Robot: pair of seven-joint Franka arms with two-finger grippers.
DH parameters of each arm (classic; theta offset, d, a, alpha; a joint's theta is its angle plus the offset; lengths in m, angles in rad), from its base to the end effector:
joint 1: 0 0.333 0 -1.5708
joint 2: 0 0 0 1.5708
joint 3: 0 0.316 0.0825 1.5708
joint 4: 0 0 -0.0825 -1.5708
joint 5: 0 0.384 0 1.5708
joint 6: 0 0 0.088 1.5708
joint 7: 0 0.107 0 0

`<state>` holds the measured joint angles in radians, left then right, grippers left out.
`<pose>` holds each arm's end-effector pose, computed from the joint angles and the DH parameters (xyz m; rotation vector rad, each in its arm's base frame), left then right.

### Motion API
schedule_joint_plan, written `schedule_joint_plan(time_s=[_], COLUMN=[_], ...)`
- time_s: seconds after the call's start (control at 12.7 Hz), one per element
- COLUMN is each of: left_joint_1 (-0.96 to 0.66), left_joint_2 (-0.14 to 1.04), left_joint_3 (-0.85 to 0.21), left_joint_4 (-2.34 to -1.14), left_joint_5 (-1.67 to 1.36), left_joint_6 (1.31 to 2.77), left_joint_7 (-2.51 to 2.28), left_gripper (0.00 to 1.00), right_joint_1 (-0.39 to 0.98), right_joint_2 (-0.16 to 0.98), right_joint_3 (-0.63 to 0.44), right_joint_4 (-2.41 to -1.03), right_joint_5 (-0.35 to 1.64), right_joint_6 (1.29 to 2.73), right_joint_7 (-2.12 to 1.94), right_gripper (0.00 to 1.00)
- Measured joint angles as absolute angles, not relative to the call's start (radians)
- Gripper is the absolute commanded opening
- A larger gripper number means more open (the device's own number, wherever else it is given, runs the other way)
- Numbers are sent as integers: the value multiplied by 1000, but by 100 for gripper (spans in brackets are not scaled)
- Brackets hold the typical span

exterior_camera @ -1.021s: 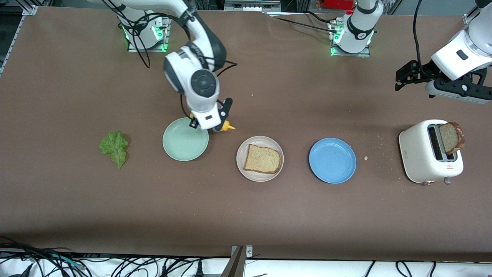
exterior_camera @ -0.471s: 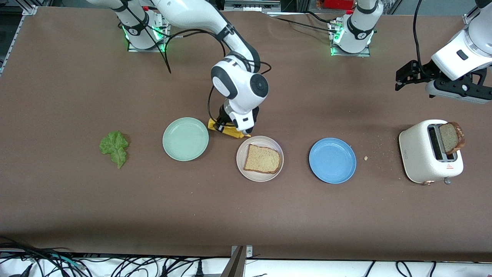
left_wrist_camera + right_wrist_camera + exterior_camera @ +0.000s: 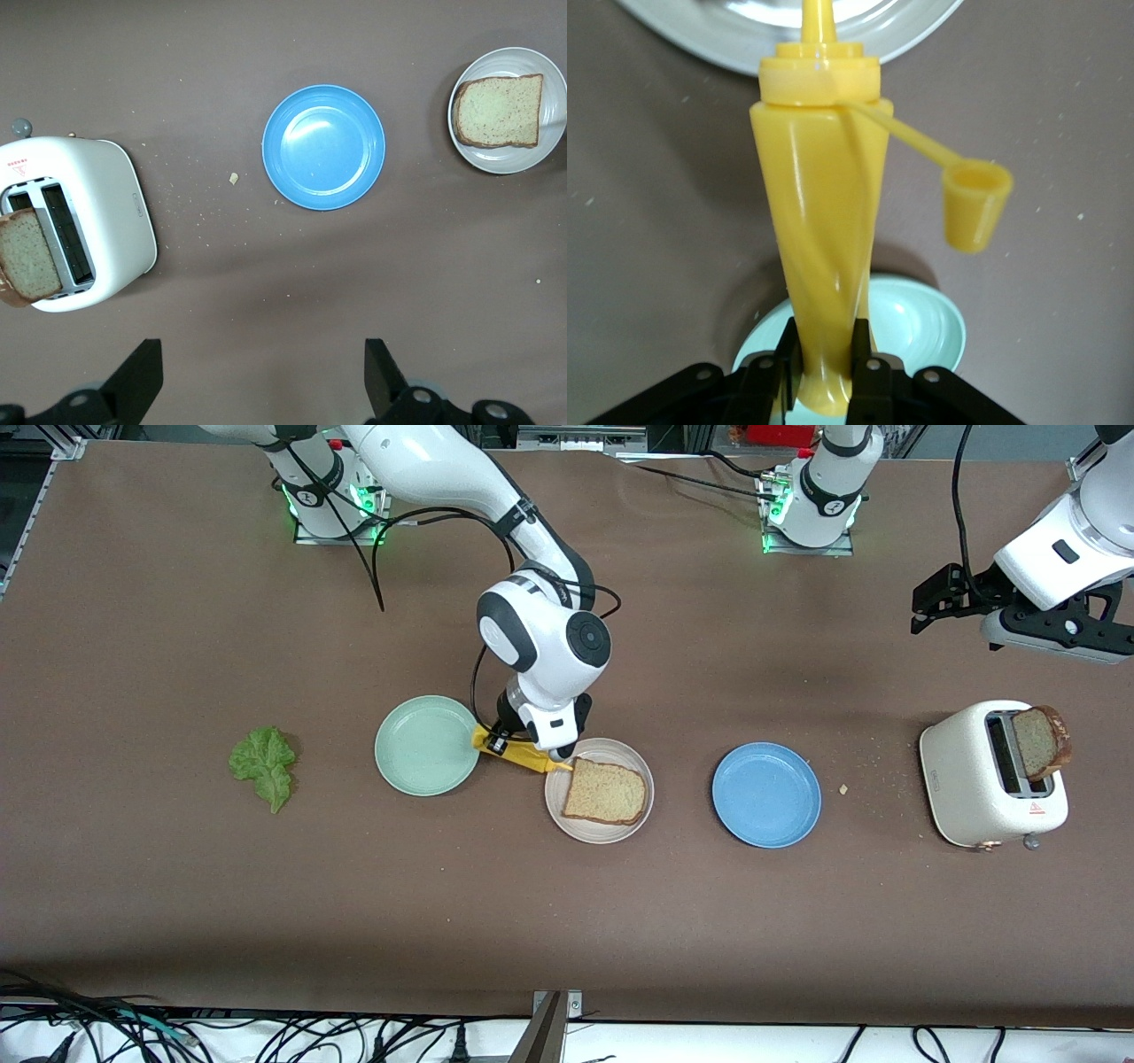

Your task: Make sandwich in beige plate with both arms

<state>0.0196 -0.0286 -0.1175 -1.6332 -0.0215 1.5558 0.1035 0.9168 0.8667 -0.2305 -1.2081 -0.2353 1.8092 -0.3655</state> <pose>0.5398 -0.0563 0.6094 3.1066 -0.3134 -0.0764 0.5494 0.4812 0.2515 2.2270 1.5151 -0.2402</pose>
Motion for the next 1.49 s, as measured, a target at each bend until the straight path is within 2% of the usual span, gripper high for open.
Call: schedule_joint_plan(time_s=[0.31, 0.94, 1.18, 1.49], left_joint_1=[20, 20, 20, 20], left_joint_2=[-29, -29, -29, -29], left_joint_3=[-118, -118, -117, -118], left_joint_4=[-1633, -1633, -1633, -1633], left_joint_5=[-22, -22, -22, -22], left_joint_6=[1556, 1556, 1556, 1556], left_joint_7=[103, 103, 103, 103], left_gripper=[100, 100, 100, 100], right_joint_1=[919, 917, 852, 626], right_joint_2=[937, 941, 870, 687], right_joint_3=[-241, -245, -213, -18], right_joint_4=[-1183, -1170, -1190, -1287], right_joint_5=[-235, -235, -234, -210], right_joint_6=[1845, 1844, 1832, 1806], right_joint_7=[-365, -365, -420, -538], right_gripper=[0, 0, 0, 0])
